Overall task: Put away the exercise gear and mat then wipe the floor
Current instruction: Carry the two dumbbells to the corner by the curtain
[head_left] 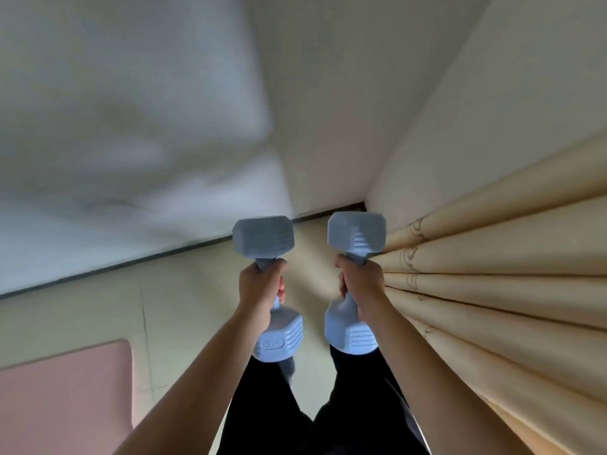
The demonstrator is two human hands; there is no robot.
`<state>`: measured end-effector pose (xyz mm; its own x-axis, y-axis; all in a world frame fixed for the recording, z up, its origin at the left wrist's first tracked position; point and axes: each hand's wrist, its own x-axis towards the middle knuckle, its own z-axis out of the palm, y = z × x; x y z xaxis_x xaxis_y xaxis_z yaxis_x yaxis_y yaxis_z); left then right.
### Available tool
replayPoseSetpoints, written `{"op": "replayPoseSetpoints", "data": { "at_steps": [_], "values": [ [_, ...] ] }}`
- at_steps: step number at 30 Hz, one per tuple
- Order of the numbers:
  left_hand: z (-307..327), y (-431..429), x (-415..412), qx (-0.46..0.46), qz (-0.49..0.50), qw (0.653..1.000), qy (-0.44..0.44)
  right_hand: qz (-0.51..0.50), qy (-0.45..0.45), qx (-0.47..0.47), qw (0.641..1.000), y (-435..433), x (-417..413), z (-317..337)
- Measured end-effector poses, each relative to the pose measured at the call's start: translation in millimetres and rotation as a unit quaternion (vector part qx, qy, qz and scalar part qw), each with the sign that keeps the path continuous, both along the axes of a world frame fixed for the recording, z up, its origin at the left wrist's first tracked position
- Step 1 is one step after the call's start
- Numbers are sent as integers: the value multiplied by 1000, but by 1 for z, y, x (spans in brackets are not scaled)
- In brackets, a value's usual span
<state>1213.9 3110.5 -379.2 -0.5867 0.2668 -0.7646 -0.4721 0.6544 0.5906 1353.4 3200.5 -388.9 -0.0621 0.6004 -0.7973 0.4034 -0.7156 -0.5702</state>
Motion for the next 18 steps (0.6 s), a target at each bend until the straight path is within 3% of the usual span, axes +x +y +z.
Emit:
{"op": "replayPoseSetpoints", "data": {
  "at_steps": [6,11,18],
  "values": [
    [-93,33,-13,-58,18,998,-34,44,-39,-18,998,32,-7,-93],
    [-245,54,-38,-91,7,995,-52,43,-83,-35,995,41,-21,-247],
    [-458,36,-64,-138,-27,989,-54,121,-131,-72,981,18,-38,-459]
  ]
}}
